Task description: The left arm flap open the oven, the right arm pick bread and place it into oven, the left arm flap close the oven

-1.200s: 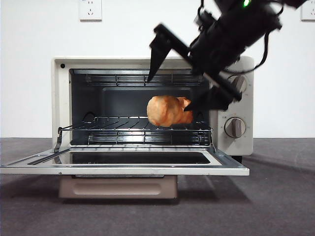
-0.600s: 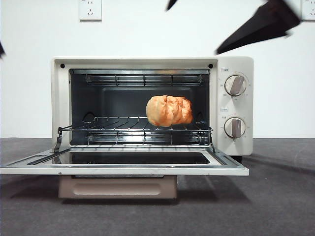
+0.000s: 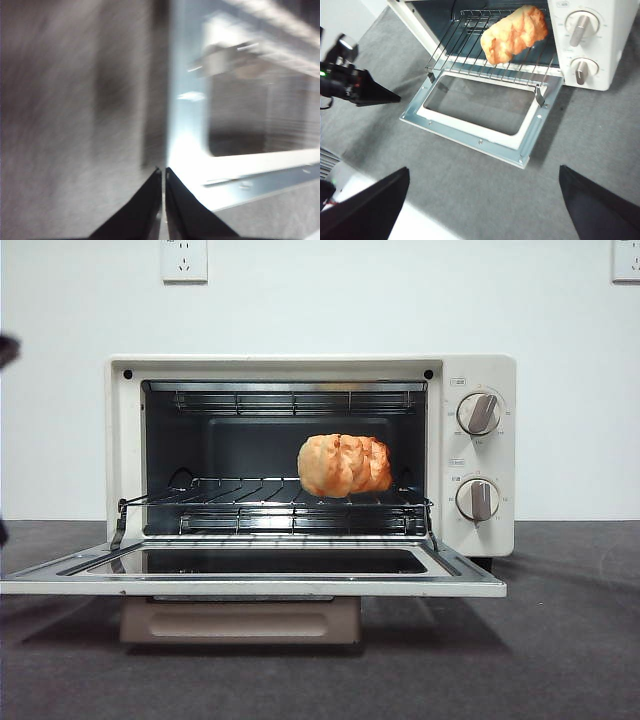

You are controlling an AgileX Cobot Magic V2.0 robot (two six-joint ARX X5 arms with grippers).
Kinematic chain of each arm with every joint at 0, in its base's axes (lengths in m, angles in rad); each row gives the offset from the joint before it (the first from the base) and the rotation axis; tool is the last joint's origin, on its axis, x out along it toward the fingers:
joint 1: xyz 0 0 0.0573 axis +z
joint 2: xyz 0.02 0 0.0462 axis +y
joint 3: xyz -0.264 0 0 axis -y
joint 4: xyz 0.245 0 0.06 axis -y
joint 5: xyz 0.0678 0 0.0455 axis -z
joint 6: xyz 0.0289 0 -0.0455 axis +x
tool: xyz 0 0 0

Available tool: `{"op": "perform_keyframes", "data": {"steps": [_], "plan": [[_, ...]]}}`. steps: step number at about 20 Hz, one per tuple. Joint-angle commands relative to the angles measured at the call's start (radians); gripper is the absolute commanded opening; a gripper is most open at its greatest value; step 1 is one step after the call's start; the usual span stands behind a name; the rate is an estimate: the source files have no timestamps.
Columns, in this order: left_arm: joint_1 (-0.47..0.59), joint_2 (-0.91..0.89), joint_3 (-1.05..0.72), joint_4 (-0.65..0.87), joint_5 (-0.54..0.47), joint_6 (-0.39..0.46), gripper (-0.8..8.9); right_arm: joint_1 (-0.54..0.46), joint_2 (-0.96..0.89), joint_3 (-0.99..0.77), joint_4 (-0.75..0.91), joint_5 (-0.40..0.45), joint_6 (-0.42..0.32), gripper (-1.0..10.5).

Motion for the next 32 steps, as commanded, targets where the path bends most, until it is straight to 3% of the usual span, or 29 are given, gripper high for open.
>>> {"op": "perform_keyframes", "data": {"steps": [1, 7, 19, 24, 32], "plan": [[0.010, 0.042, -0.026, 0.010, 0.014, -0.021, 0.13, 0.006, -0.011, 0.038, -0.021, 0.001, -0.043, 4.8], [-0.013, 0.117, -0.042, 0.008, 0.053, -0.002, 0.13, 0.006, -0.015, 0.098, -0.023, 0.033, -0.079, 4.8], [-0.044, 0.175, -0.042, 0.046, 0.159, -0.003, 0.14, 0.006, -0.015, 0.109, -0.022, 0.054, -0.075, 4.8], [-0.043, 0.172, -0.041, 0.156, 0.319, -0.101, 0.14, 0.006, -0.015, 0.109, -0.011, 0.053, -0.062, 4.8], [-0.043, 0.147, 0.026, 0.285, 0.346, -0.230, 0.15, 0.006, -0.015, 0.109, -0.005, 0.053, -0.051, 4.8]]}}
